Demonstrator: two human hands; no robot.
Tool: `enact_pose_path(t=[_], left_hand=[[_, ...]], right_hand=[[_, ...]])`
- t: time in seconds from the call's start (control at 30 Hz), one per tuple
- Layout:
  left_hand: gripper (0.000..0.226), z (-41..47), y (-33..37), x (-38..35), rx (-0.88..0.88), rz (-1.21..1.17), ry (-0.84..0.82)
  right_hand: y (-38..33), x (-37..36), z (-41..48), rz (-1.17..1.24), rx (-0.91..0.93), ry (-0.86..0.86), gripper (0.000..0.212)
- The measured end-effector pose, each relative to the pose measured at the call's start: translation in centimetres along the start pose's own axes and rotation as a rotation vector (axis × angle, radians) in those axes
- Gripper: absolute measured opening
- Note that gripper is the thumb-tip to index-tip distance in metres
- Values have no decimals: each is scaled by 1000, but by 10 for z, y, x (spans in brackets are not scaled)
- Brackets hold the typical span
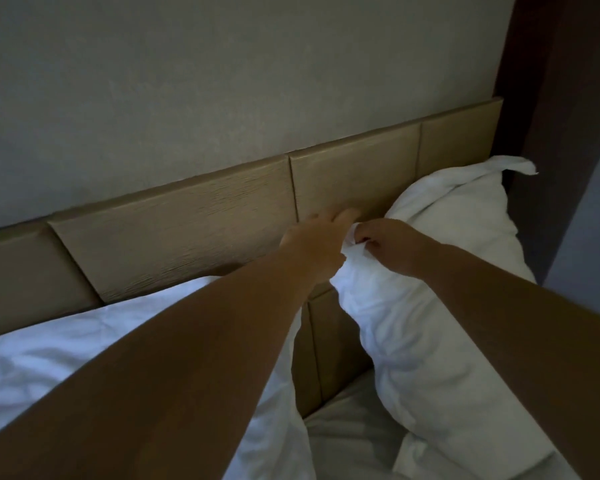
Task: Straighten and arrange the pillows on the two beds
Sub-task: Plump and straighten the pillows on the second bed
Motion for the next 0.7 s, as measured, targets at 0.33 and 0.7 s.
enact_pose_path(t=[0.33, 0.7], left_hand=[[24, 21, -2, -20, 202, 35, -95], [19, 6, -39, 7, 390, -337, 3]], right_hand=[[-11, 24, -6, 107, 82, 150, 18], [12, -2, 20, -53, -80, 109, 7]])
Point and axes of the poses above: each hand's wrist, its own z-axis towards the middle knuckle, its own x-axis out of the back of the hand, y = z × x, the point moved 10 cm from there along z, towards the middle knuckle, and after that the axes turned 10 degrees about y, right-handed, at the moved point
